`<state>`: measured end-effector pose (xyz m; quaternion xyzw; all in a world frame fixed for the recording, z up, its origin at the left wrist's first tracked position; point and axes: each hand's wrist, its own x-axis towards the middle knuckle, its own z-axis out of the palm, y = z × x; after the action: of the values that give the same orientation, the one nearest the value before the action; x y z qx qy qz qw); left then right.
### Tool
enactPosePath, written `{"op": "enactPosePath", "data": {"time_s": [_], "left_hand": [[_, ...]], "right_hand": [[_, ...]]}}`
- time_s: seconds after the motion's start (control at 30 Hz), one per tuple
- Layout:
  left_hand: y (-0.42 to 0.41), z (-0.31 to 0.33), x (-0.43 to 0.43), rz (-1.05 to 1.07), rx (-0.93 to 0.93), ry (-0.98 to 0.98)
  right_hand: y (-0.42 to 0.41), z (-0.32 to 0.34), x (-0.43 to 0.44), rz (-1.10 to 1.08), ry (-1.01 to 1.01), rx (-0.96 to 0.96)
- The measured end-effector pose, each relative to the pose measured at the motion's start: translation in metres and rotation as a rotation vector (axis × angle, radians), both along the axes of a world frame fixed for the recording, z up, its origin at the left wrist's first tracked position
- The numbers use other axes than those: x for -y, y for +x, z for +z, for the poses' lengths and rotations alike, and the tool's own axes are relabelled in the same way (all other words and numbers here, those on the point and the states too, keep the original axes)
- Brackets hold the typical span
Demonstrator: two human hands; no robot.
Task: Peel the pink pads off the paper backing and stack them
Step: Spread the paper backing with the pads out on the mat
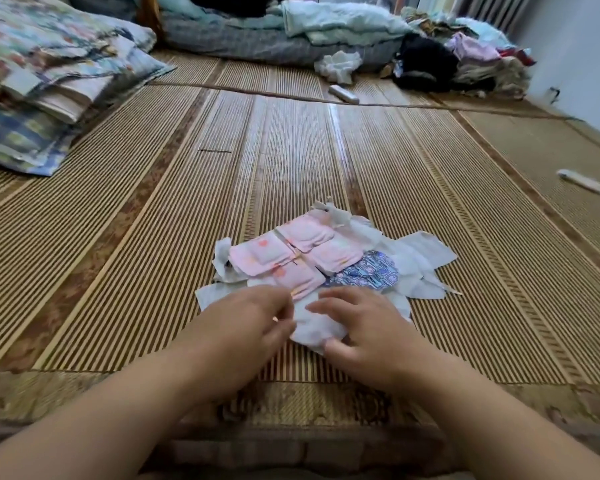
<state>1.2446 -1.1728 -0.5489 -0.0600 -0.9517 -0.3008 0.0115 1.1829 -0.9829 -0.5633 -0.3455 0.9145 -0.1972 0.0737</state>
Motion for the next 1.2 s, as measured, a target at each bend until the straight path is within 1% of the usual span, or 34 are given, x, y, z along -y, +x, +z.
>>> {"op": "enactPosePath", "data": {"time_s": [0.1, 0.2, 0.27, 0.37, 0.4, 0.47, 0.57, 0.6, 0.63, 0.7, 0.73, 0.8, 0.83, 0.87, 0.93, 0.97, 1.0, 1.07, 1.1, 1.2], "left_hand": [[0.000, 0.011, 0.006, 0.065, -0.092, 0.323], [0.001, 0.019, 0.012, 0.103, -0.152, 0.620], [0.001, 0.021, 0.015, 0.136, -0.191, 0.768], [0.000, 0.023, 0.021, 0.187, -0.210, 1.012], [0.000, 0.023, 0.024, 0.214, -0.218, 1.046], [-0.002, 0.022, 0.027, 0.286, -0.261, 0.998], [-0.004, 0.021, 0.031, 0.456, -0.391, 0.787], [-0.006, 0.022, 0.031, 0.495, -0.420, 0.745], [-0.007, 0.023, 0.031, 0.510, -0.430, 0.763], [-0.009, 0.028, 0.031, 0.475, -0.393, 0.916], [-0.010, 0.031, 0.030, 0.444, -0.360, 0.988], [-0.009, 0.038, 0.024, 0.361, -0.311, 1.081], [-0.008, 0.040, 0.020, 0.329, -0.309, 1.081], [-0.008, 0.043, 0.015, 0.300, -0.316, 1.068], [-0.007, 0.046, 0.006, 0.252, -0.333, 1.046], [-0.006, 0.047, 0.003, 0.233, -0.340, 1.040], [-0.005, 0.047, 0.002, 0.225, -0.343, 1.041], [-0.003, 0.047, 0.004, 0.237, -0.363, 1.039], [-0.002, 0.045, 0.008, 0.256, -0.383, 1.025], [0.000, 0.039, 0.025, 0.363, -0.435, 0.988]], "right_hand": [[-0.002, 0.003, 0.001, -0.018, -0.021, 0.029], [-0.011, 0.004, 0.004, -0.119, -0.095, -0.013], [-0.017, 0.007, 0.004, -0.198, -0.151, -0.061], [-0.024, 0.013, -0.001, -0.289, -0.262, -0.072], [-0.025, 0.015, -0.003, -0.306, -0.307, -0.077], [-0.027, 0.021, -0.005, -0.332, -0.397, -0.090], [-0.030, 0.036, -0.008, -0.343, -0.522, -0.072], [-0.031, 0.042, -0.009, -0.343, -0.554, -0.073], [-0.032, 0.048, -0.011, -0.340, -0.579, -0.075], [-0.031, 0.056, -0.013, -0.316, -0.580, -0.060], [-0.030, 0.057, -0.014, -0.283, -0.547, -0.017], [-0.023, 0.054, -0.008, -0.201, -0.425, 0.118], [-0.019, 0.048, -0.003, -0.159, -0.350, 0.178], [-0.016, 0.041, 0.005, -0.118, -0.255, 0.188], [-0.007, 0.024, 0.022, -0.039, -0.040, 0.075], [-0.004, 0.015, 0.030, -0.028, 0.043, 0.000], [-0.001, 0.008, 0.035, -0.045, 0.082, -0.059], [-0.001, -0.001, 0.039, -0.112, 0.060, -0.138], [-0.003, -0.003, 0.037, -0.132, 0.015, -0.165], [-0.009, 0.006, 0.029, -0.150, -0.229, -0.198]]}}
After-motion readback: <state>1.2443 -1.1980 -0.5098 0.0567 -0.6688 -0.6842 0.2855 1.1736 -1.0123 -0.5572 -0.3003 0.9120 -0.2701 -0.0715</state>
